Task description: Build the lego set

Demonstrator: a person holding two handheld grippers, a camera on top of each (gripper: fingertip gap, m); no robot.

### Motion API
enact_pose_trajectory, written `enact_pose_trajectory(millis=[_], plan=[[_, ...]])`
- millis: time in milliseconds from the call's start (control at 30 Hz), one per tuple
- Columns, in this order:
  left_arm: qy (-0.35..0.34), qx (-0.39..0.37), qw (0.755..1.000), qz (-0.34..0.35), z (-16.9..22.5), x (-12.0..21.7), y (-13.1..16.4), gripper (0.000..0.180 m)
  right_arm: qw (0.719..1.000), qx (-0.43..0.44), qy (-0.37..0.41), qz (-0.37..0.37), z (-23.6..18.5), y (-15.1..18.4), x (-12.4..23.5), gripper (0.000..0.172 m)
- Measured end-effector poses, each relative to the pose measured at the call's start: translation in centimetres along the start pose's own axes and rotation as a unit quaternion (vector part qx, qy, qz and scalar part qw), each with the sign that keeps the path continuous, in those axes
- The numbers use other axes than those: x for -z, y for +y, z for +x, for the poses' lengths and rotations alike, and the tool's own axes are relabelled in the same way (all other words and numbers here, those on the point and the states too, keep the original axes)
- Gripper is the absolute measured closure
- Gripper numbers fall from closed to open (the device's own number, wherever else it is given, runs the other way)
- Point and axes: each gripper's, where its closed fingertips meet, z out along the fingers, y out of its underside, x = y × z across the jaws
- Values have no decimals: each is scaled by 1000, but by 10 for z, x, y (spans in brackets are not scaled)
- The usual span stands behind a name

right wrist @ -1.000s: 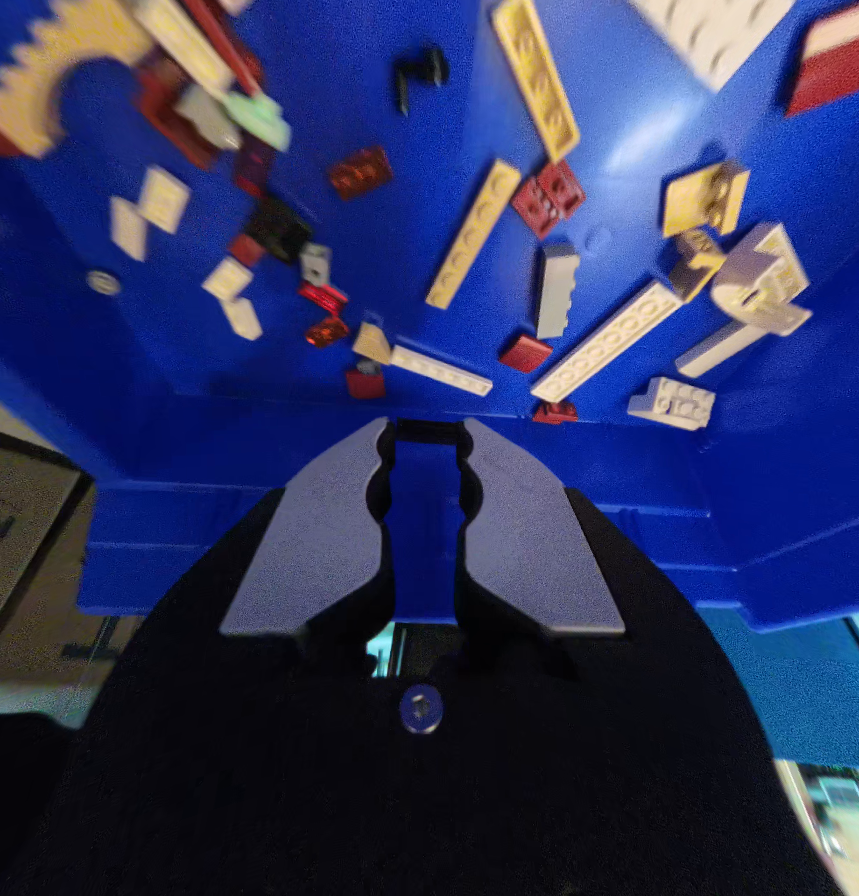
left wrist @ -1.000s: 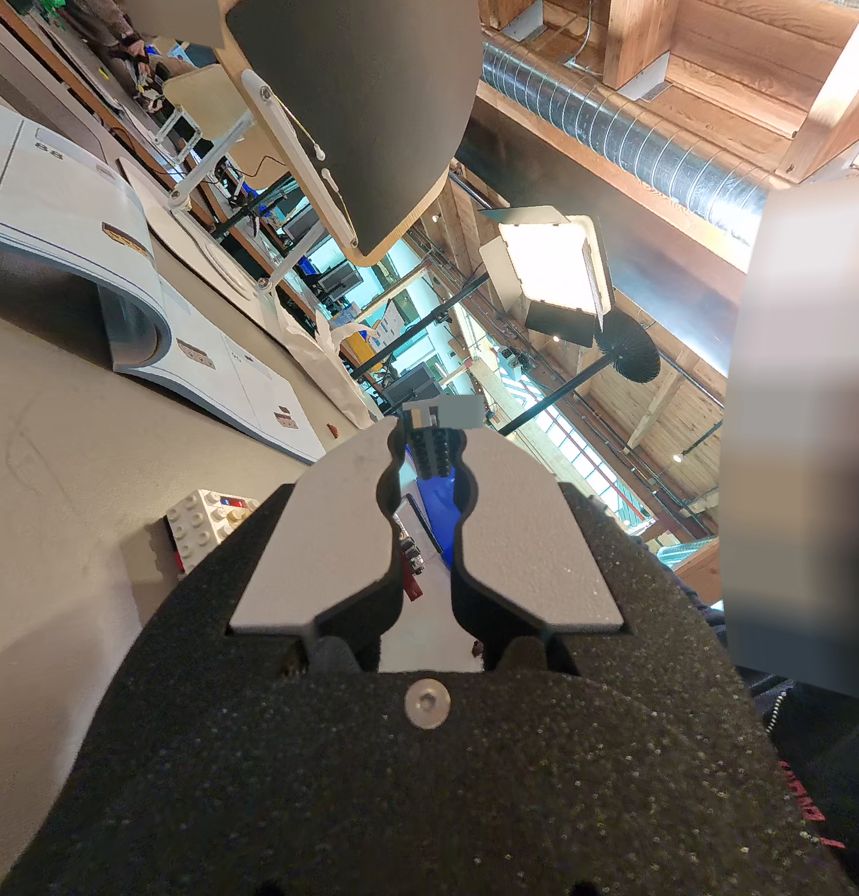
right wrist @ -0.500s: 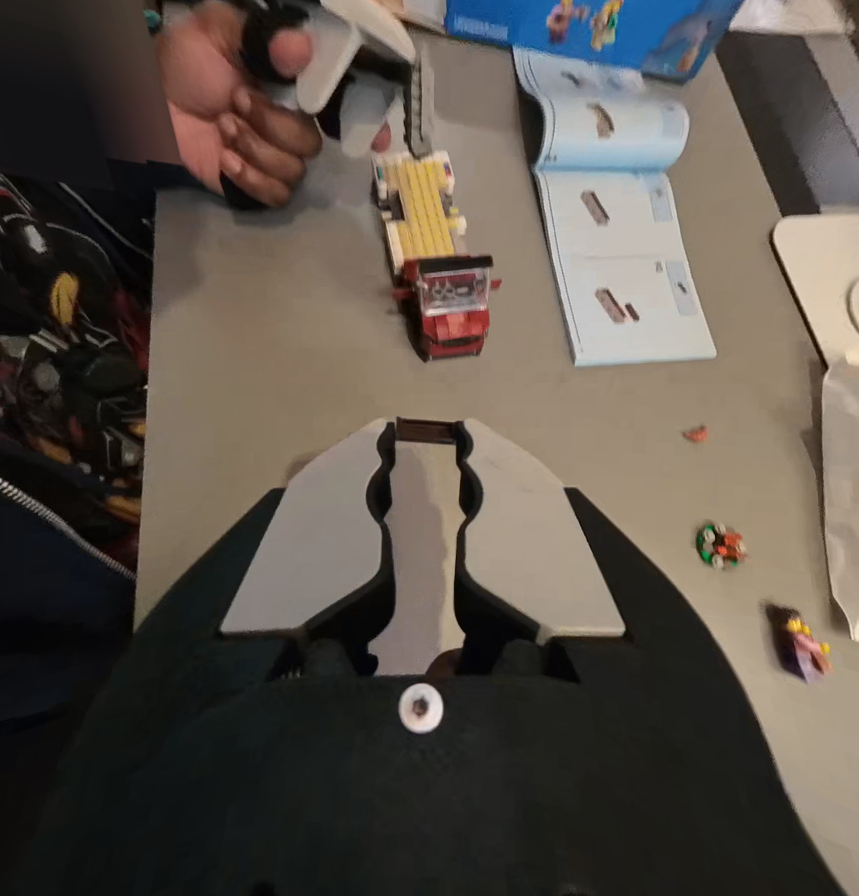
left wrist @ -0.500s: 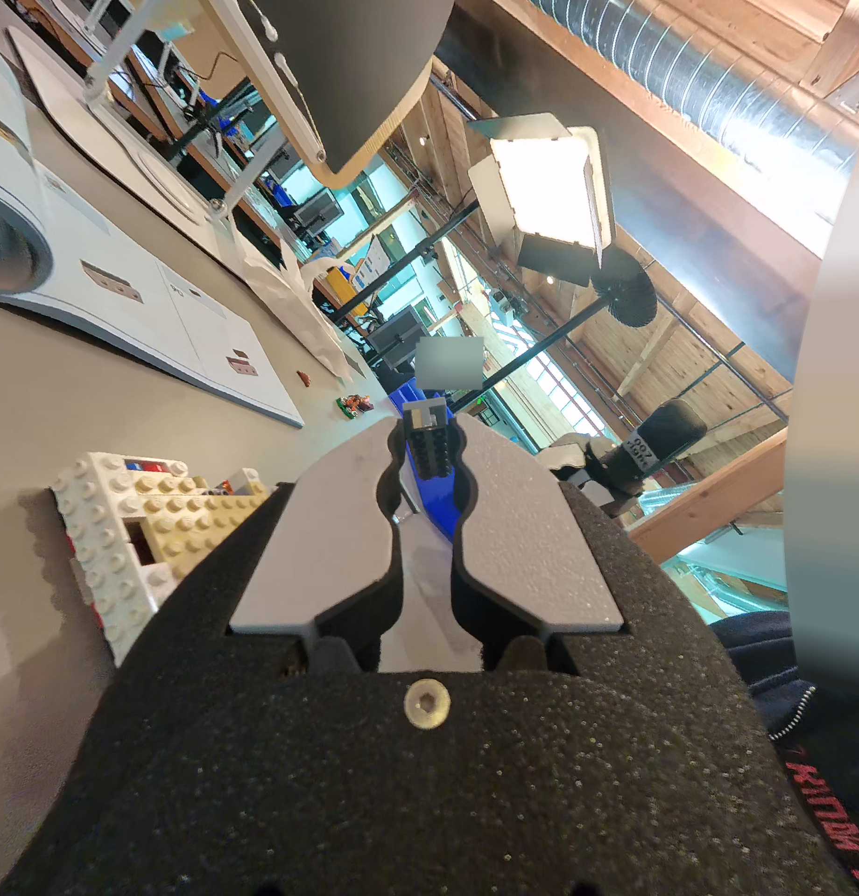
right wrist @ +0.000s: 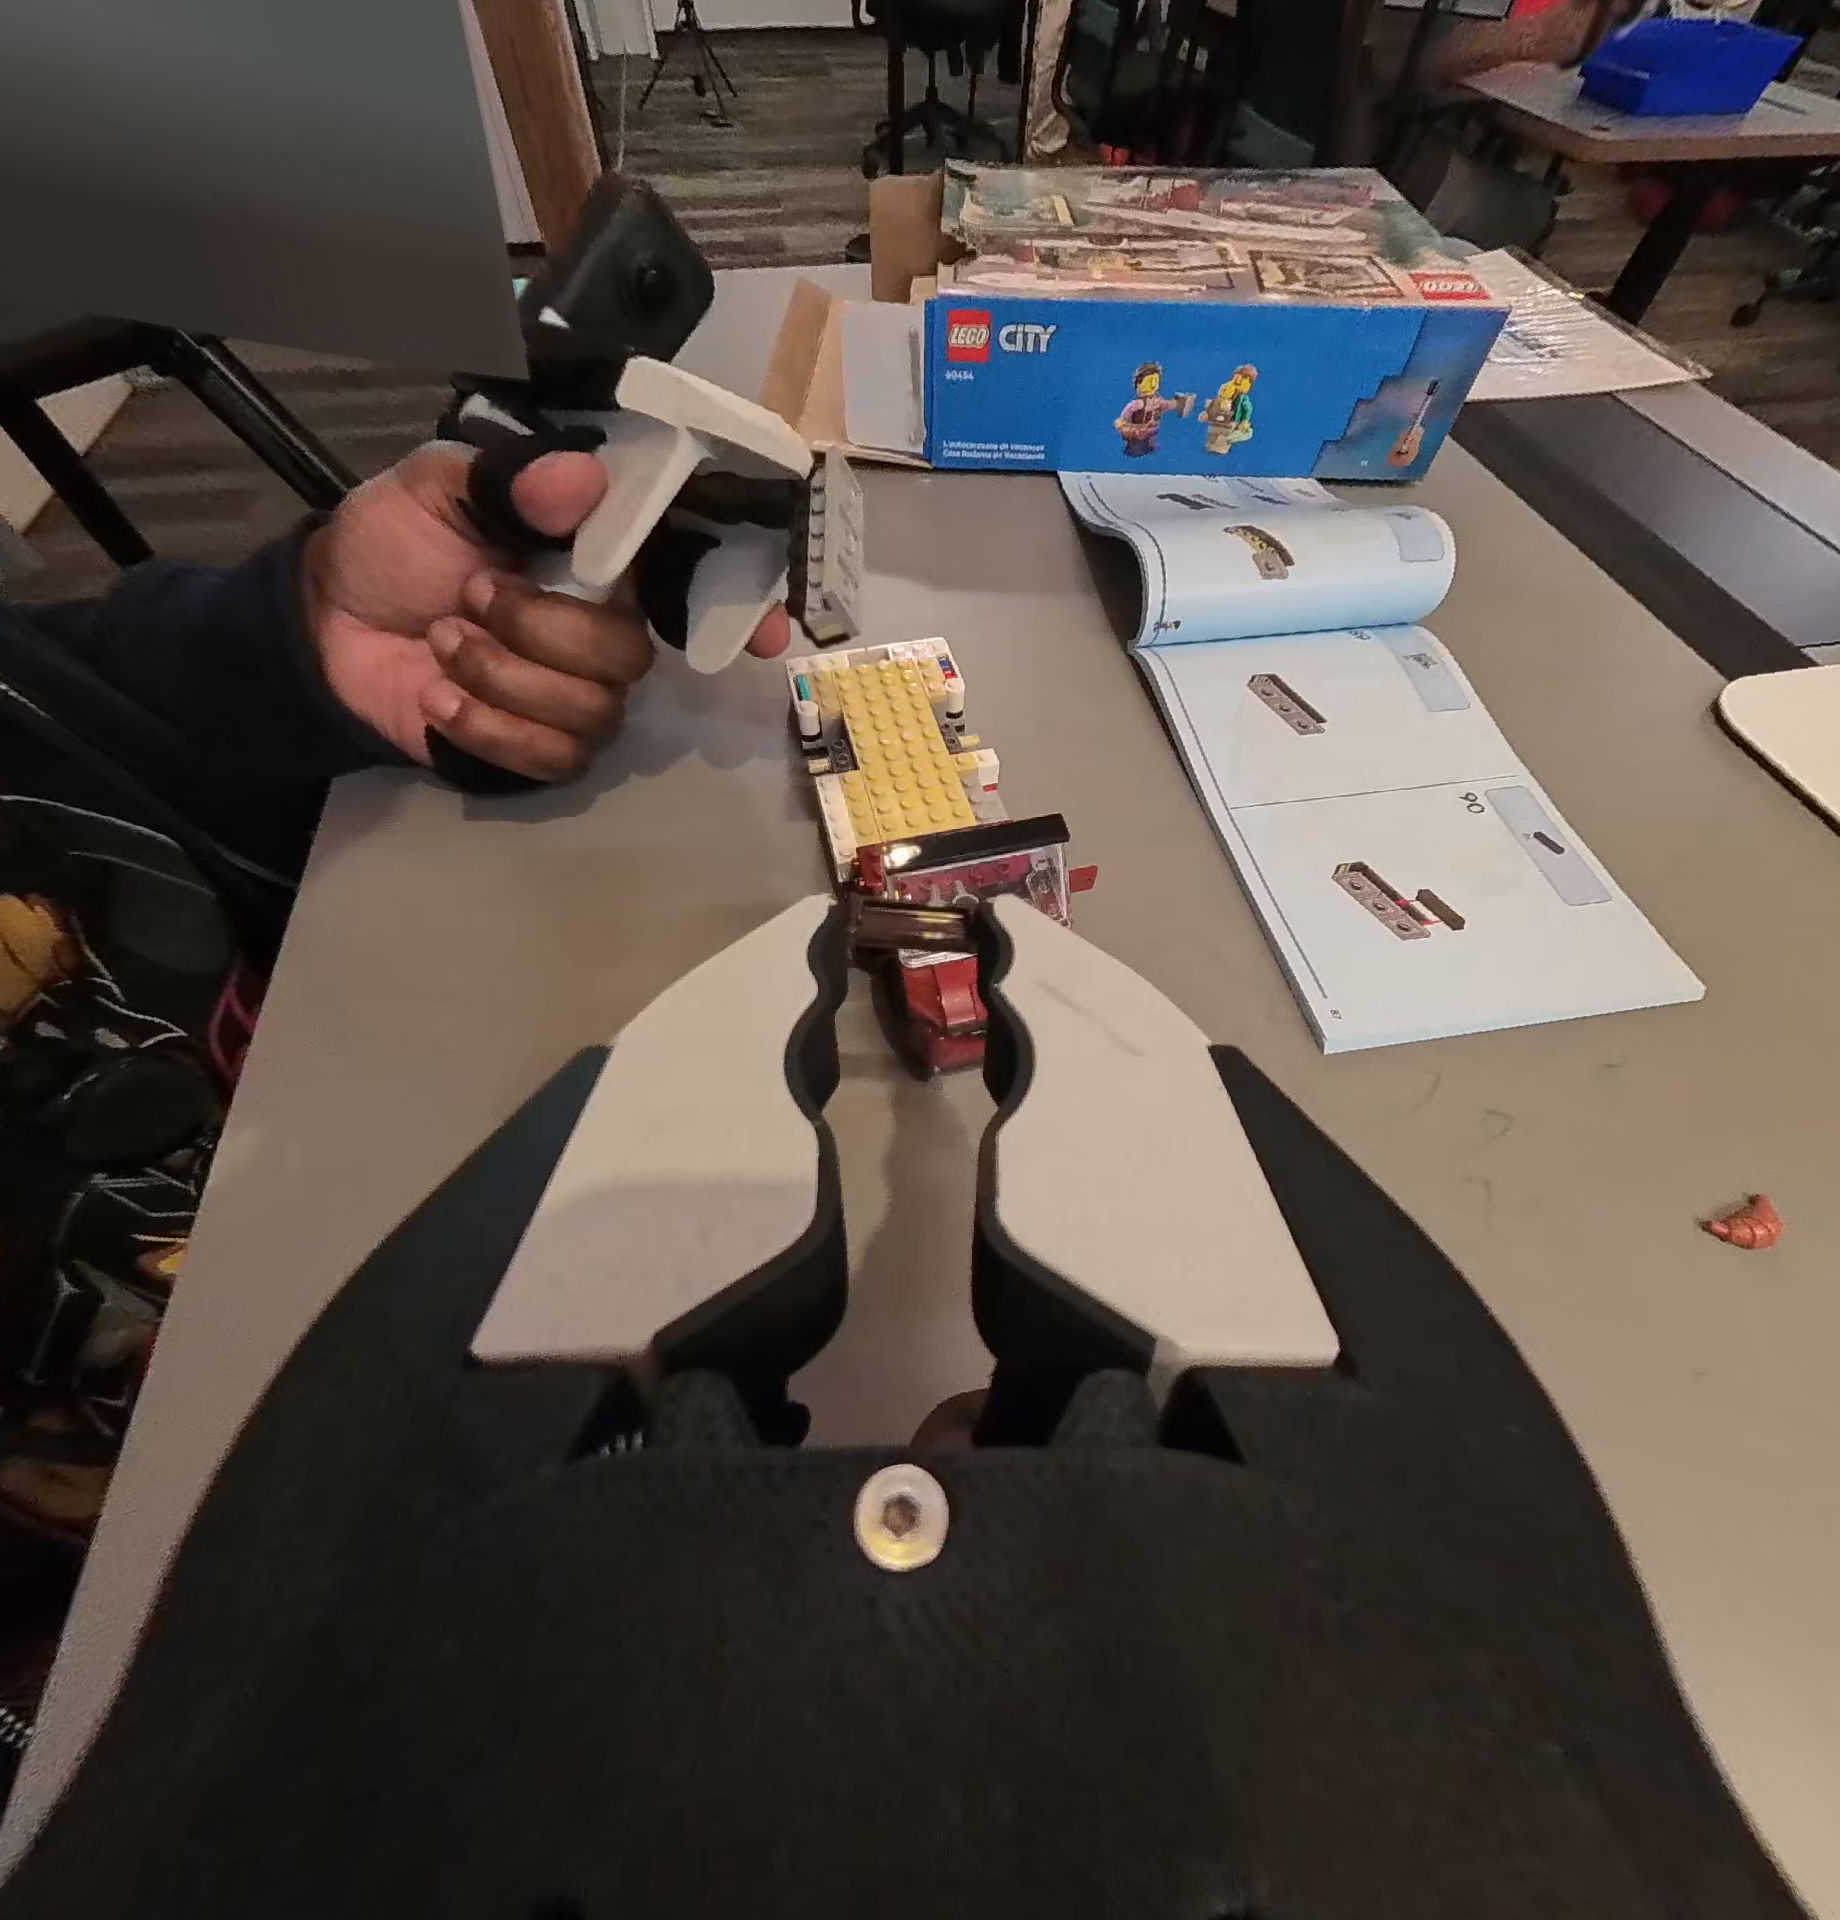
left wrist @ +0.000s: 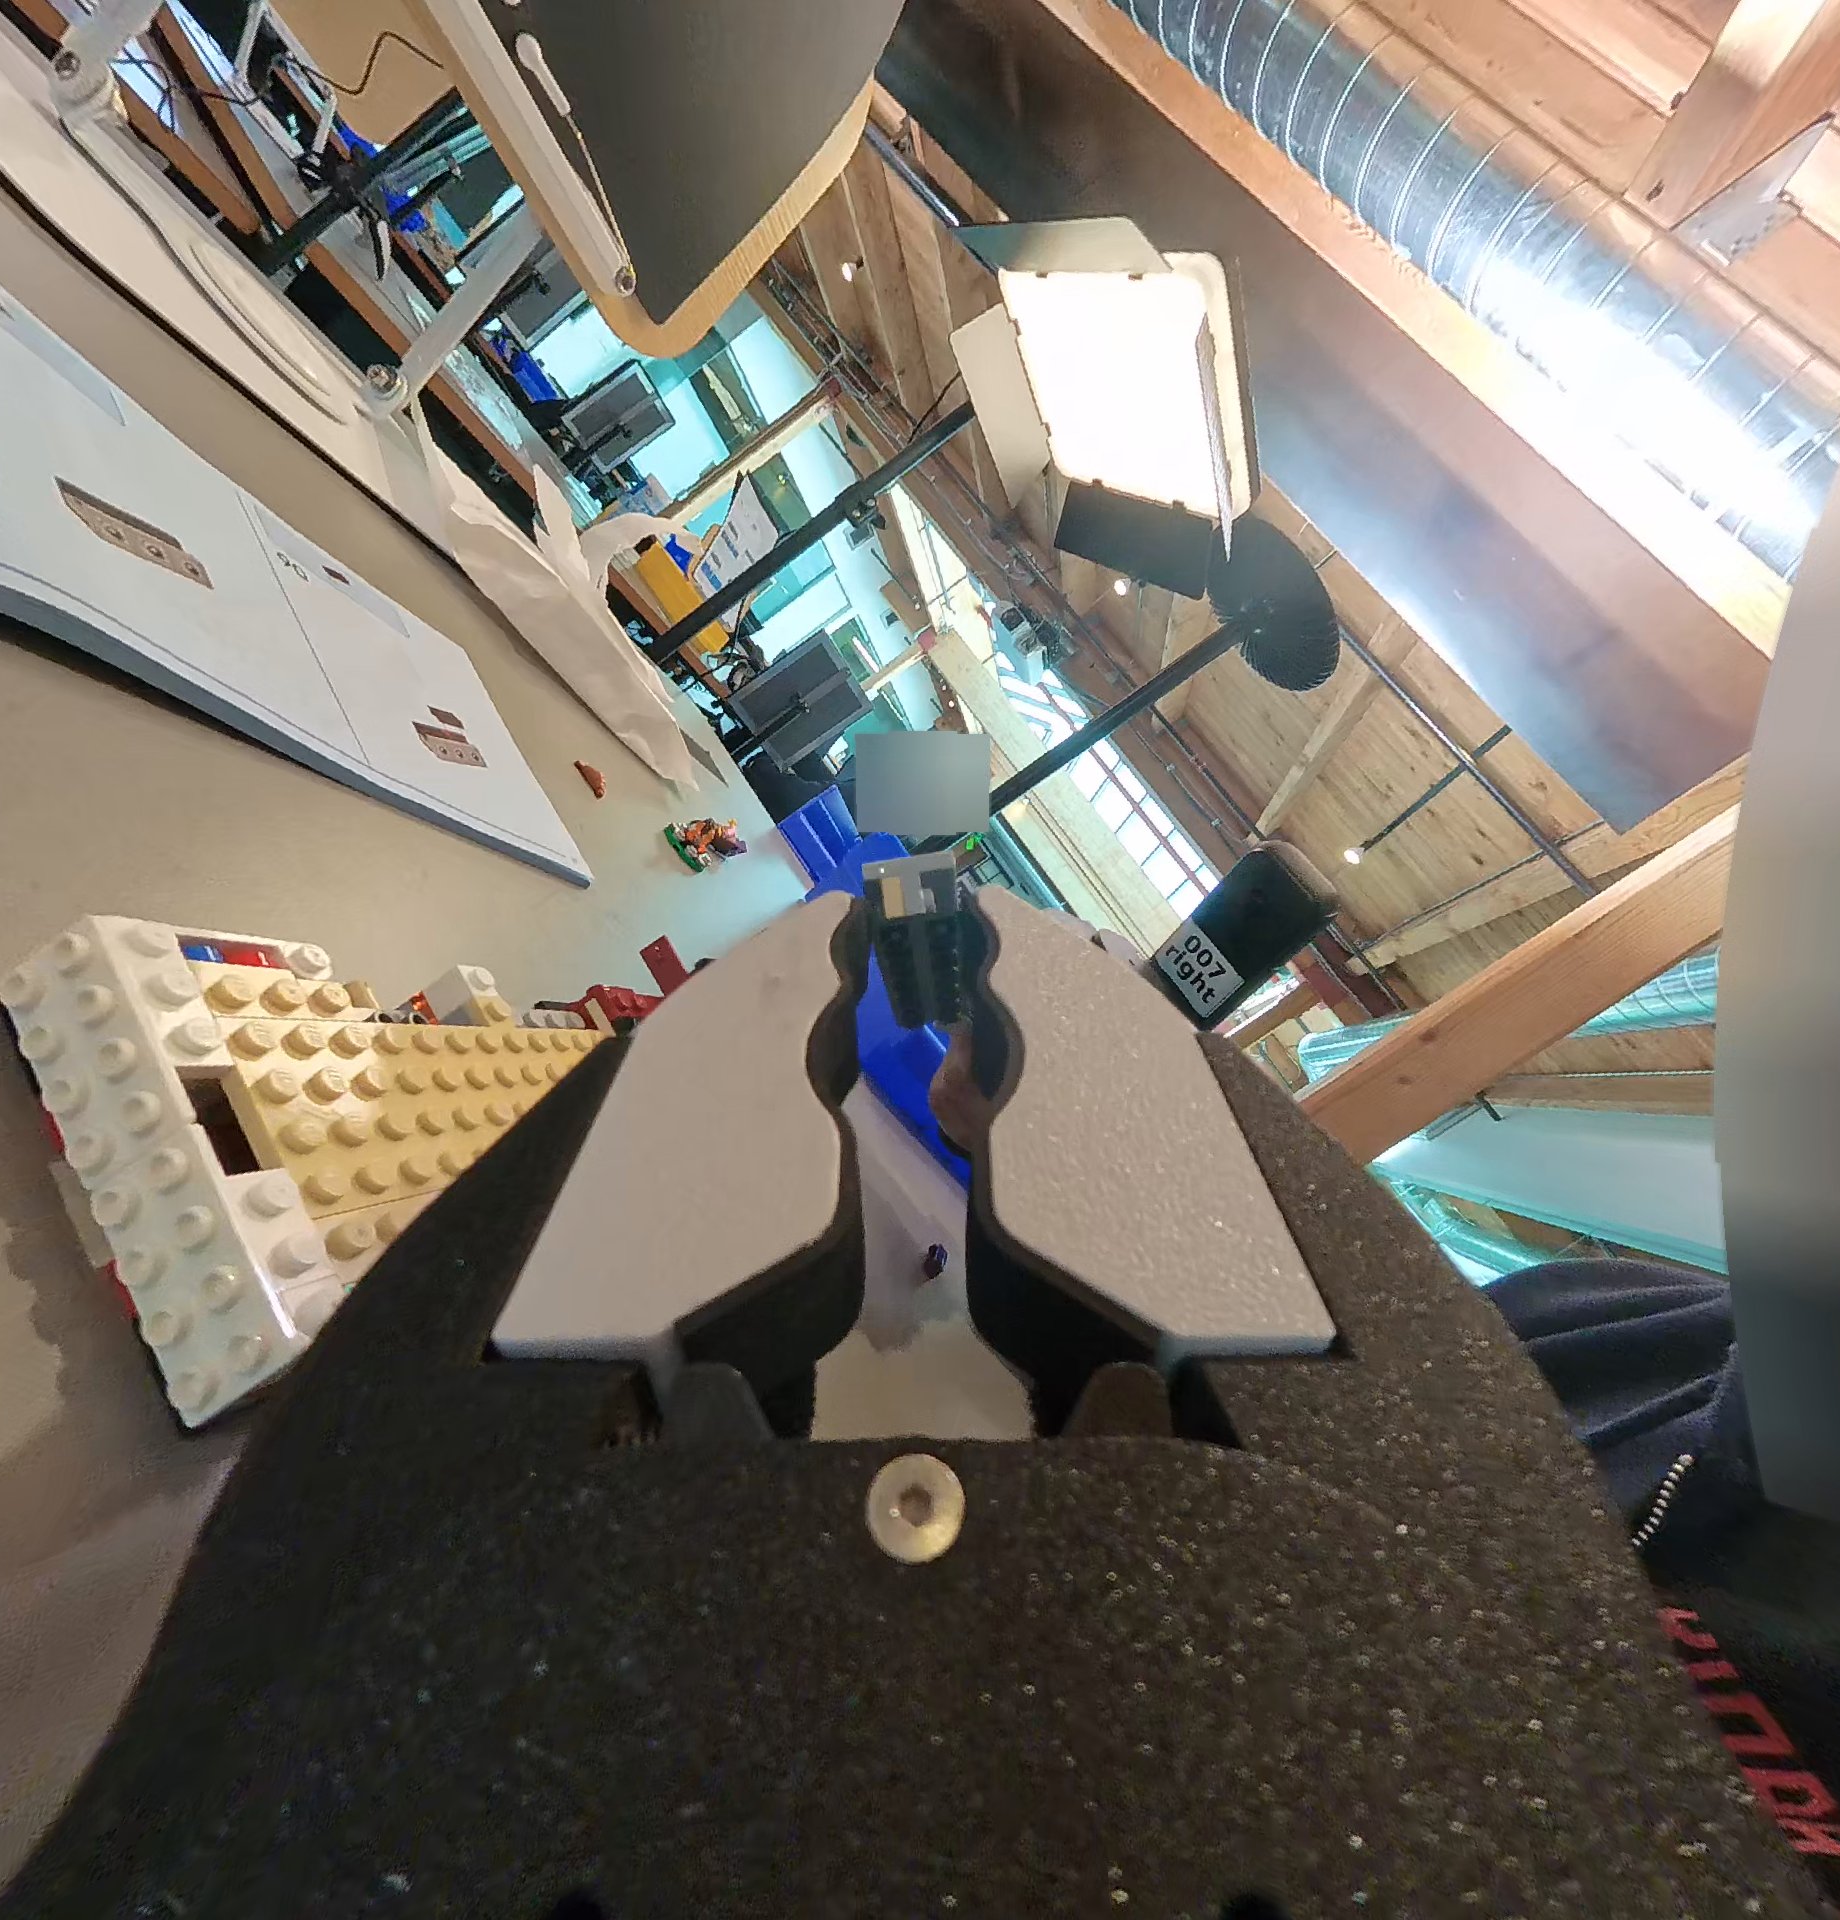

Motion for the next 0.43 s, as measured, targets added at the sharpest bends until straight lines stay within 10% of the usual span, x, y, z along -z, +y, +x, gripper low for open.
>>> enact_pose_trajectory(millis=[433], plan=[[5,14,1000,4,0,3,0,164,1000,-3,-1,-27,3,24,-10,148]])
